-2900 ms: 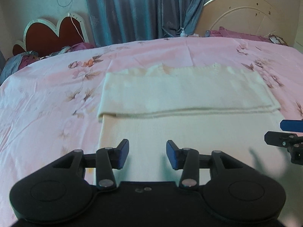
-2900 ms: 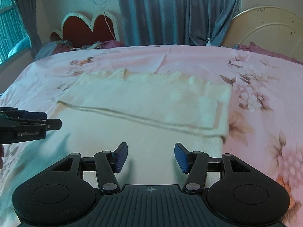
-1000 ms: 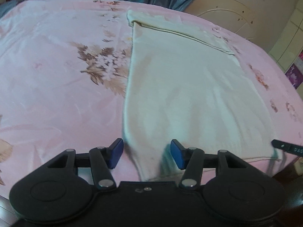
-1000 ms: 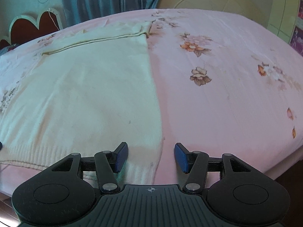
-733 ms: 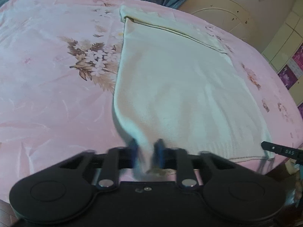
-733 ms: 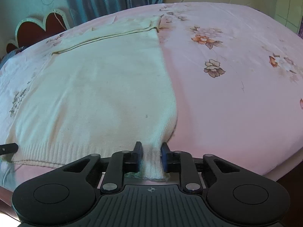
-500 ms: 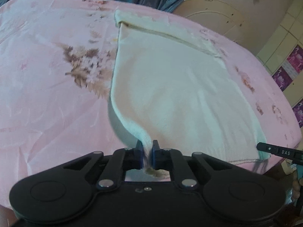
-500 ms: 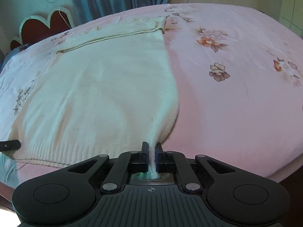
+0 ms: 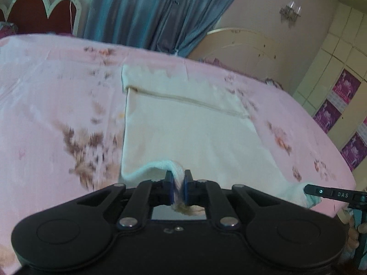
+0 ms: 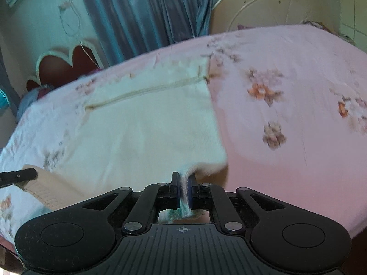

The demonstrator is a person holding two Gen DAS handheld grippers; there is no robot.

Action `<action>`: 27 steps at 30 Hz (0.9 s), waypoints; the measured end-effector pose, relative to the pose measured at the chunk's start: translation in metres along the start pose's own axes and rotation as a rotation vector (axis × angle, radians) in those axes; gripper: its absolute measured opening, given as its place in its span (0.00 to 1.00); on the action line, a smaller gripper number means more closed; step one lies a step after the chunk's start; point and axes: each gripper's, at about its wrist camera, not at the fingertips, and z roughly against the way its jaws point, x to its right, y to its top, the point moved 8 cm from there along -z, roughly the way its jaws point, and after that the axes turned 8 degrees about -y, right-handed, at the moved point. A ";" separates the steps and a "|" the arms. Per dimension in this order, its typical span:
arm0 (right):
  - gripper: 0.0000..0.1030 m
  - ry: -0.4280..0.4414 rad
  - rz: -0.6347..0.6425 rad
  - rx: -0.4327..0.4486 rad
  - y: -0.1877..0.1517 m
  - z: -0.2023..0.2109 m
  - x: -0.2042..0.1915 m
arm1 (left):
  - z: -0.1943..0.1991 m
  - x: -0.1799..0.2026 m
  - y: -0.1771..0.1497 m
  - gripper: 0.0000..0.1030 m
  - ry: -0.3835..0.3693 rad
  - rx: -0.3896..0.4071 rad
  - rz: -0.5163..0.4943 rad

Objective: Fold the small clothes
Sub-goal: 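Grasp the sweater hem with both grippers, then lift the hem and fold it over toward the collar with both grippers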

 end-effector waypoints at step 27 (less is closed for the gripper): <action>0.05 0.083 -0.043 0.089 0.208 -0.178 -0.004 | -0.154 -0.041 0.173 0.07 0.102 0.169 0.015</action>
